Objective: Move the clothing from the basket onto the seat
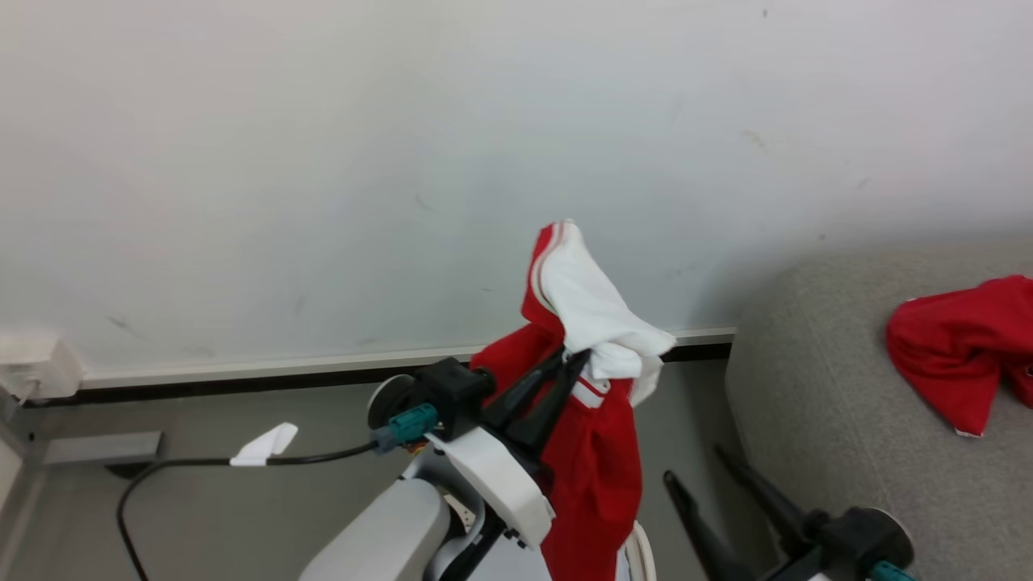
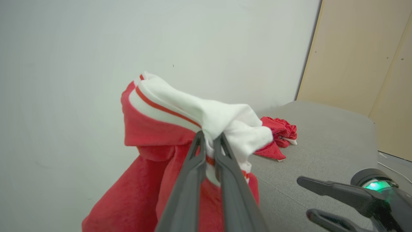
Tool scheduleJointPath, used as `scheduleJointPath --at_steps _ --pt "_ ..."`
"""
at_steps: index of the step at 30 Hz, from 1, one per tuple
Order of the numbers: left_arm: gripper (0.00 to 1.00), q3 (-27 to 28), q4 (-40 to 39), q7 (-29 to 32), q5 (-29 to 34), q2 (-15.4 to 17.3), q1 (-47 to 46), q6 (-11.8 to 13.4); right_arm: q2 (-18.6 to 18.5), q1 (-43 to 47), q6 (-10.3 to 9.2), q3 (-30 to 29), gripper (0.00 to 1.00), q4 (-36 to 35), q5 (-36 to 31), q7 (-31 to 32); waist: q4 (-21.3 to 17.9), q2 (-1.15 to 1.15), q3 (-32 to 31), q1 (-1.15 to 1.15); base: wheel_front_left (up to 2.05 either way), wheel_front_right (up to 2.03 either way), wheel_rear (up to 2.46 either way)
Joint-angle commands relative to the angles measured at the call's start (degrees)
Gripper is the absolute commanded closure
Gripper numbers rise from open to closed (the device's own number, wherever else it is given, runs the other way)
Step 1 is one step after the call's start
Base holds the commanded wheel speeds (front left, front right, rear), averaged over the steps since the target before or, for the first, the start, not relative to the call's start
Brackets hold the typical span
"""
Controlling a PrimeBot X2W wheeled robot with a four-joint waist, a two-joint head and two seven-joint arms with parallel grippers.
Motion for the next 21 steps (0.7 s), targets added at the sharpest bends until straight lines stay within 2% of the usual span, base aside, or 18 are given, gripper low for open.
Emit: scheduleJointPath --at_steps 1,13,20,21 --pt "1.0 -0.4 -0.2 0.1 -0.4 -0.2 0.0 -0.3 -0.6 -1.8 0.04 2.2 0.0 1.7 0.4 0.0 1.1 0.0 0.0 0.0 0.0 0.0 0.0" --pt "1.0 -7.0 -2.3 1.3 -1.8 -2.6 -1.7 -1.2 0.2 -13.3 0.04 18.5 0.0 19.3 8.0 0.0 6.9 0.0 0.2 0.0 0.0 0.0 0.0" --pt "1.0 -9.4 -3.6 1.8 -3.0 -2.6 -1.8 -1.4 1.8 -16.7 0.04 21.4 0.0 24.7 10.7 0.0 8.7 0.0 0.2 0.0 0.0 0.0 0.0" --pt "1.0 -9.6 -3.8 1.9 -3.2 -2.4 -1.8 -1.4 2.0 -17.0 0.04 21.5 0.26 25.3 10.9 0.0 8.9 0.0 0.2 0.0 0.0 0.0 0.0"
